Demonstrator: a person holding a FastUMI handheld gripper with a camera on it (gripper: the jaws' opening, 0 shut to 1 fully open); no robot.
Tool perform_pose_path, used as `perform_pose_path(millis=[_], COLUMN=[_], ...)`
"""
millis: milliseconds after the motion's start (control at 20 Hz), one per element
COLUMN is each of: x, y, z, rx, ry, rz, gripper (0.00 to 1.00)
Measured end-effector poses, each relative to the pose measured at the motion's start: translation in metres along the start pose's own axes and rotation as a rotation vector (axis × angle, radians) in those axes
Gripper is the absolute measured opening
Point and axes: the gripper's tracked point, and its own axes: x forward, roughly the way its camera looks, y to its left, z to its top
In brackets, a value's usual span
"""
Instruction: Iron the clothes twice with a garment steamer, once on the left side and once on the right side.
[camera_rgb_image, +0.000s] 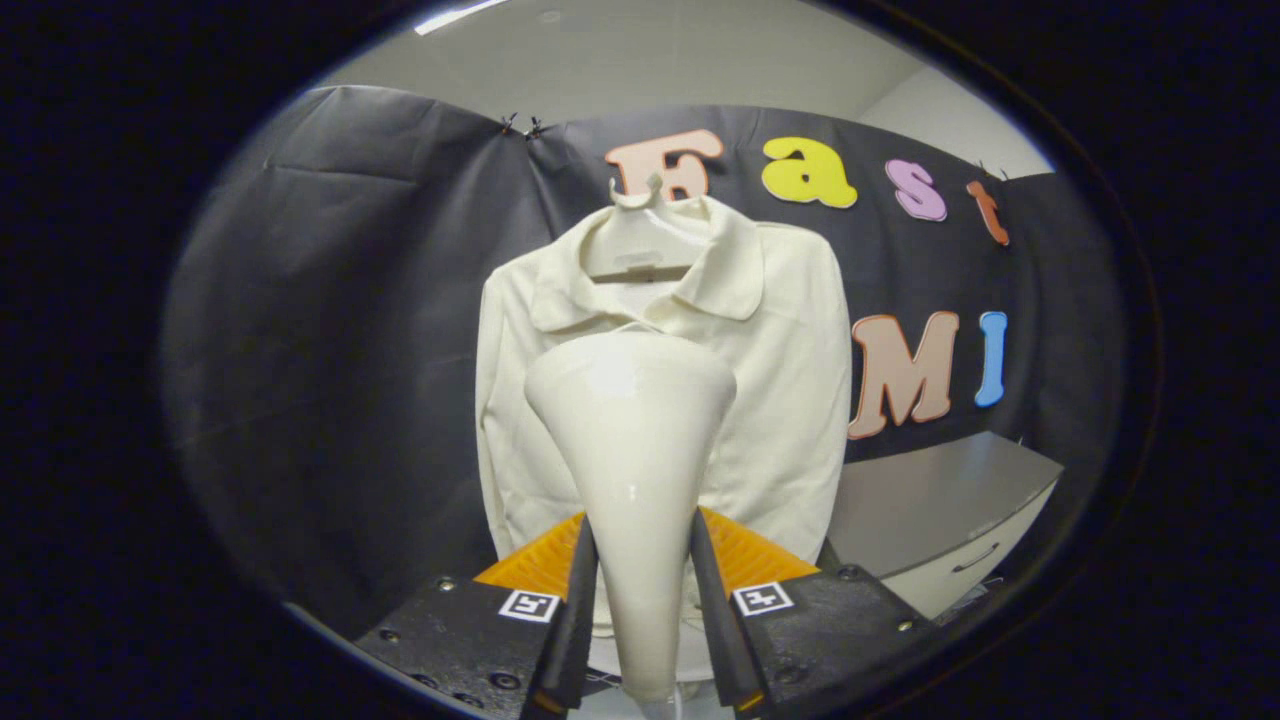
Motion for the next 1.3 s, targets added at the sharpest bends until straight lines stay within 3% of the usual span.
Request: perform_pose_path(millis=[200,600,1050,1300], x=[0.004,0.05,0.078,0.081], y=[-0.032,-0.089,-0.1,-0.108], z=[0.05,0.085,0.056,0.004], rx=[0.003,0.005,-0.016,-0.016], ry=[-0.065,-0.048,-0.01,0.059], rz=[-0.013,-0.092,-0.155,-0.189], gripper=[0.49,0.49,0.49,0.49])
